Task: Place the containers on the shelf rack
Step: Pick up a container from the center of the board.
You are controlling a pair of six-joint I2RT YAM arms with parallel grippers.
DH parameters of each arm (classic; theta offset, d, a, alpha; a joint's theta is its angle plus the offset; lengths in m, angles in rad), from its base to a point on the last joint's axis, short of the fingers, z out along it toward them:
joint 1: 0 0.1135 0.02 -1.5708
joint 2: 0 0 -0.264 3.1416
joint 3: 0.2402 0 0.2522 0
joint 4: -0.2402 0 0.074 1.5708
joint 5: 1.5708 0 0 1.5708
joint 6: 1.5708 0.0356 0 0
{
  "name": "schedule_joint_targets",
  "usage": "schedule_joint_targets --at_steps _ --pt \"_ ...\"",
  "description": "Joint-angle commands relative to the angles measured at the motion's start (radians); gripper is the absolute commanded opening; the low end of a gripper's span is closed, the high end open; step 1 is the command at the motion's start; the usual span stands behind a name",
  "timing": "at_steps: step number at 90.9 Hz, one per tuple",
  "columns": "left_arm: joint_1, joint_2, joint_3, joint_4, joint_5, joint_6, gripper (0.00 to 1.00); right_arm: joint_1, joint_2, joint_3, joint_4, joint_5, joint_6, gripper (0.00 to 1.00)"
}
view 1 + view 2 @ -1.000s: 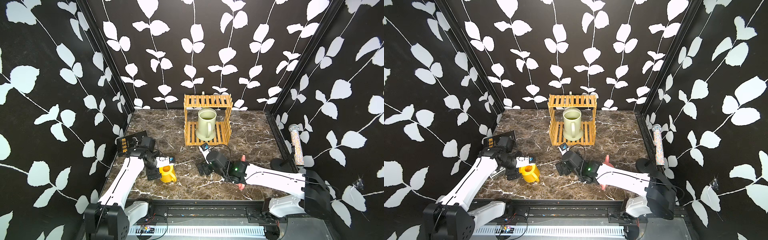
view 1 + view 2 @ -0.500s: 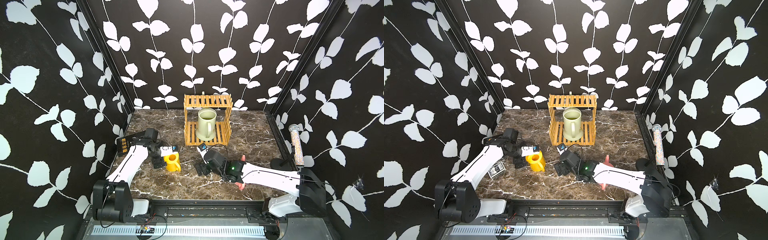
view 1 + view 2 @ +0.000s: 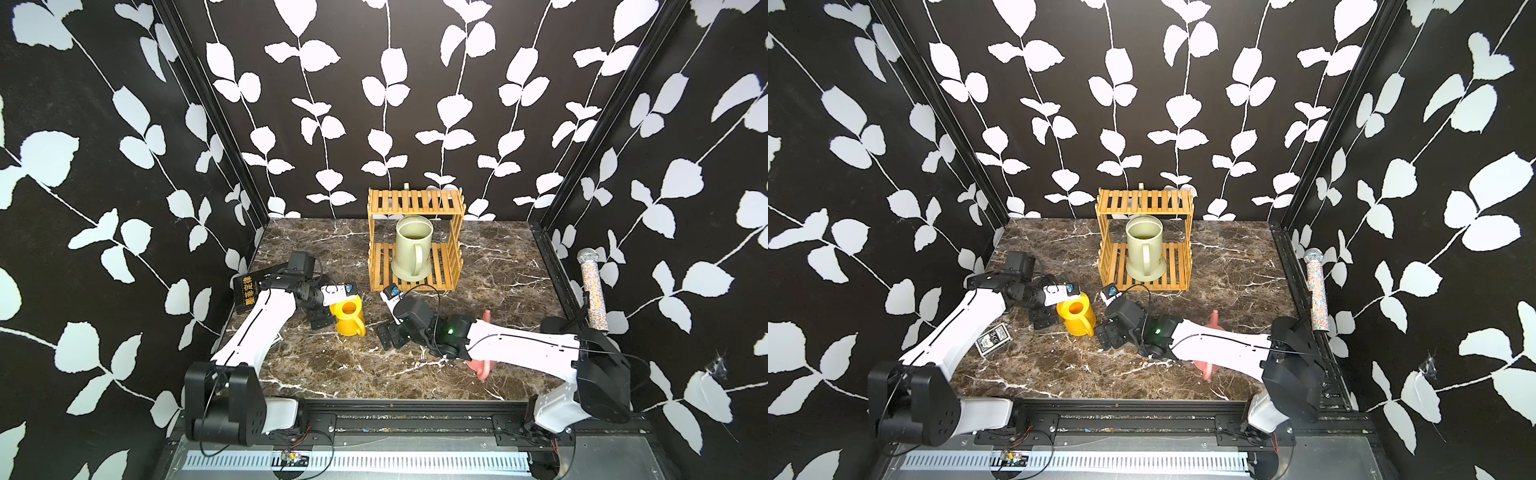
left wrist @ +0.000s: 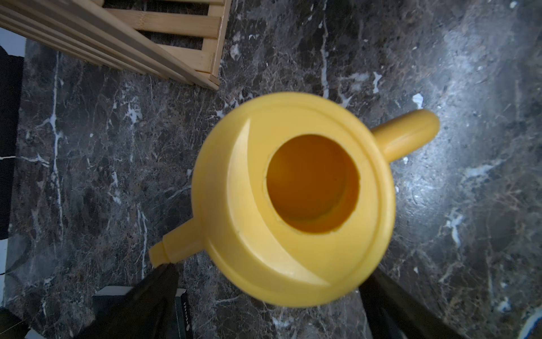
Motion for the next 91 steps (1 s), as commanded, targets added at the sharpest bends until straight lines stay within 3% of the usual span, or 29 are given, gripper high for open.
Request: schedule_joint_targets --at_steps 1,30,42,58,91 --pt "0.000 -0.082 -0.040 -0.033 0.017 -0.069 0.98 0.019 0.029 0.043 -0.033 -0.005 0.012 0.96" --pt "0.013 -0.191 -0.032 -0.054 0.094 -0.446 0.99 0.021 0.114 0.112 -0.048 -0.011 0.031 0.94" --pt "0.047 -0.209 -0.026 0.038 0.136 -0.614 0.98 0.022 0.155 0.139 -0.060 -0.025 0.031 0.92" --pt "0.153 -0.206 -0.069 0.228 0.206 -1.023 0.98 0.021 0.196 0.194 -0.088 -0.023 0.035 0.90" --pt "0.167 -0.202 -0.054 0.244 0.157 -1.029 0.98 0.020 0.303 0.330 -0.154 -0.045 0.015 0.83"
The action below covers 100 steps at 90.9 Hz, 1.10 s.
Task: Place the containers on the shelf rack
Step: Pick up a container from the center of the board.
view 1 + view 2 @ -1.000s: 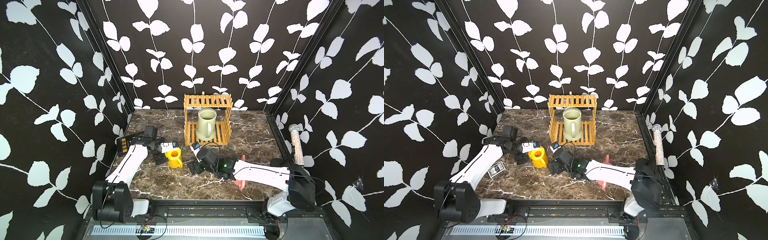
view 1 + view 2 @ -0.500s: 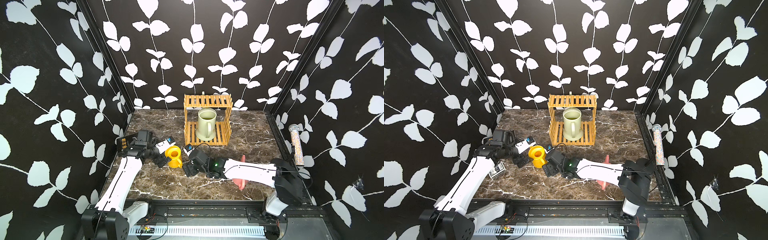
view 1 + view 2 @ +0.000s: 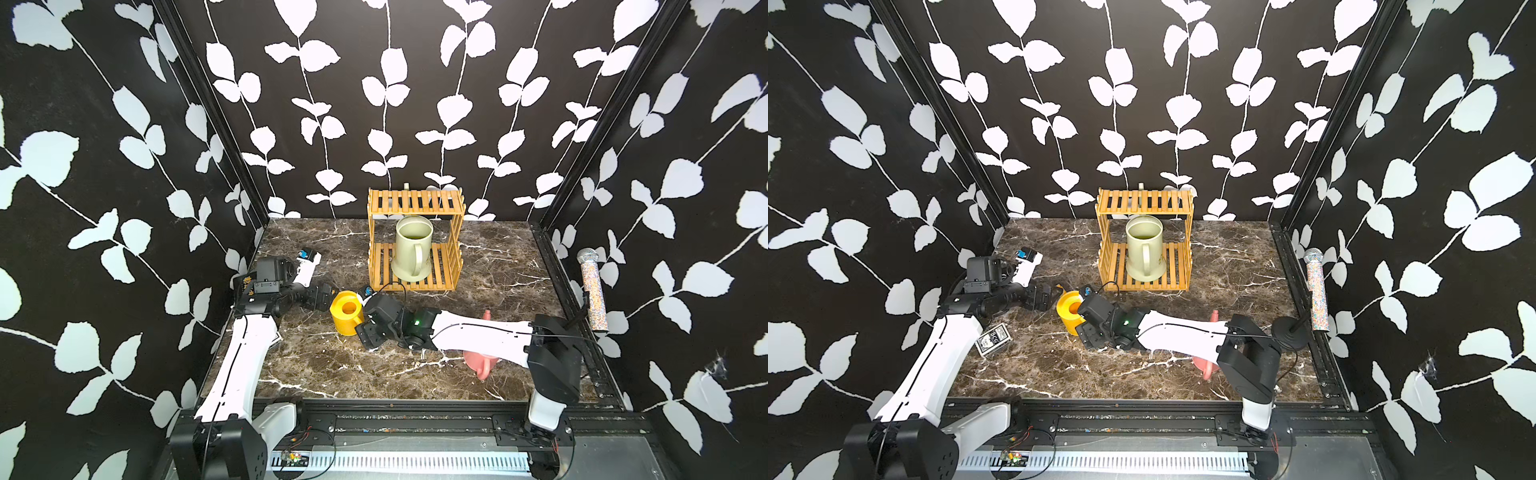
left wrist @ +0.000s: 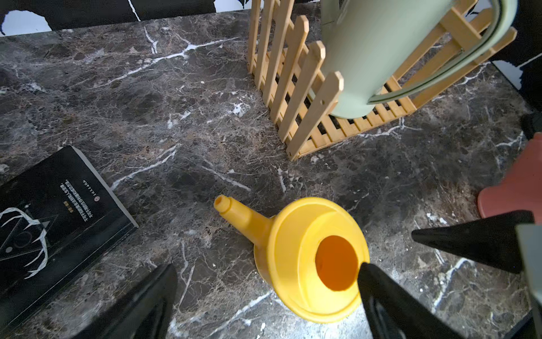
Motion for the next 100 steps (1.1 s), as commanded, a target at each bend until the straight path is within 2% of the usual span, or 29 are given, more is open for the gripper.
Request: schedule_joint_targets --at_steps 1,24,44,77,100 --pt "0.006 -0.009 0.010 0.030 0.000 -0.035 0.98 0.004 0.040 0.063 -0.041 -0.012 -0.008 0.83" --pt "0.006 -0.017 0.005 0.024 -0.010 -0.027 0.98 -0.008 0.117 0.154 -0.086 -0.041 -0.012 0.70" --pt "0.006 -0.021 0.009 0.027 -0.007 -0.033 0.99 -0.040 0.146 0.160 -0.066 -0.083 0.019 0.56" --pt "0.009 -0.021 0.014 0.030 -0.009 -0.031 0.98 -0.049 0.197 0.208 -0.059 -0.117 0.011 0.43" --pt "0.010 -0.021 0.002 0.037 -0.009 -0.026 0.98 -0.050 0.204 0.229 -0.069 -0.109 -0.005 0.26"
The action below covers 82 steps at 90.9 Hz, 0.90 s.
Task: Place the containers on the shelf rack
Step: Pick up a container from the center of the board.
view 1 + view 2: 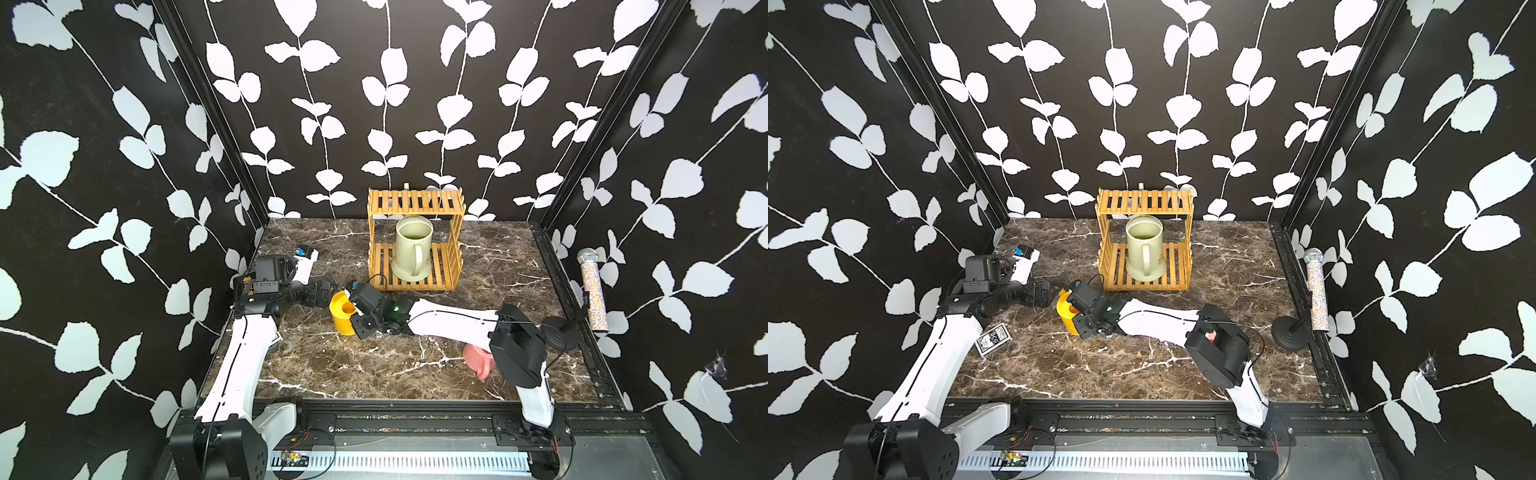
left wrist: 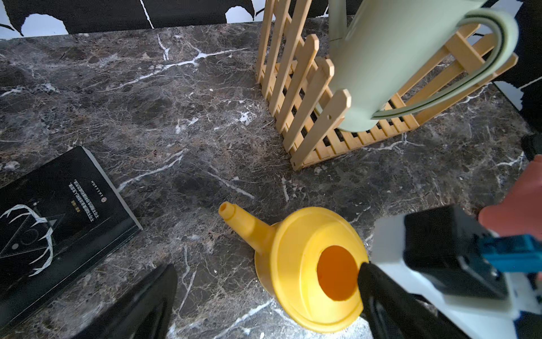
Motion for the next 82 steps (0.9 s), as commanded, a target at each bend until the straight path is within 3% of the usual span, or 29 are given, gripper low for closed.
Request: schedule_joint_targets --at_steps 1,17,82 --pt "0.004 -0.021 0.000 0.014 0.002 0.002 0.98 -0.002 0.003 0.008 0.013 0.006 -0.009 0.25" --pt "0.005 -0.016 0.014 0.001 0.003 0.004 0.98 -0.003 -0.004 0.021 -0.006 0.016 -0.019 0.11" --pt "0.007 0.009 0.098 -0.047 0.038 0.046 0.98 -0.013 -0.195 -0.086 -0.031 0.048 -0.042 0.05"
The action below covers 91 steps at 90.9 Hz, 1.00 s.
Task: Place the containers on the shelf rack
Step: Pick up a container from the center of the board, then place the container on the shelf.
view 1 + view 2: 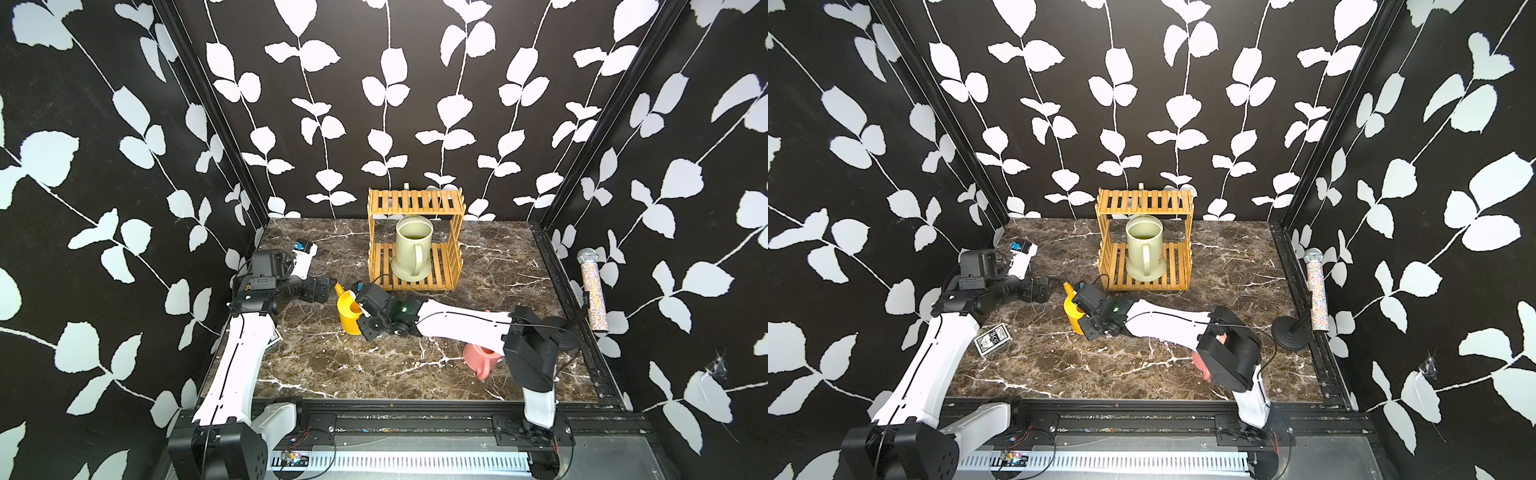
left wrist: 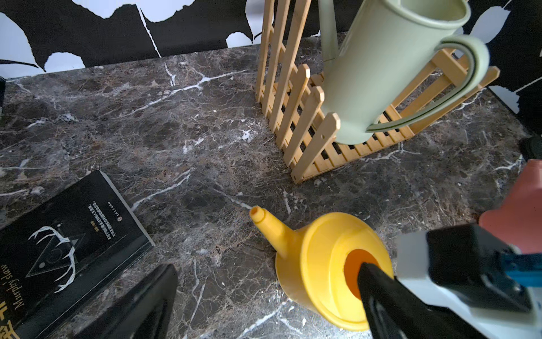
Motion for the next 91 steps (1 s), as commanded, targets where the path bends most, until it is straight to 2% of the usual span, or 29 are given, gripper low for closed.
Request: schedule_joint_targets --at_steps 1,16,55,75,91 --pt "0.006 0.007 0.035 -0.032 0.029 0.019 0.98 -0.008 -0.088 0.000 0.002 0.038 -0.010 0.06" --pt "0.006 0.017 0.074 -0.041 0.037 0.033 0.98 -0.024 -0.172 -0.045 -0.027 0.067 -0.010 0.06" --pt "-0.007 0.092 0.227 -0.122 0.086 0.110 0.99 -0.111 -0.360 -0.009 -0.181 0.118 -0.014 0.06" --pt "-0.023 0.150 0.298 -0.122 0.107 0.104 0.98 -0.194 -0.404 0.090 -0.302 0.148 -0.026 0.05" --pt "-0.063 0.192 0.348 -0.130 0.105 0.123 0.99 -0.270 -0.382 0.198 -0.365 0.155 -0.039 0.05"
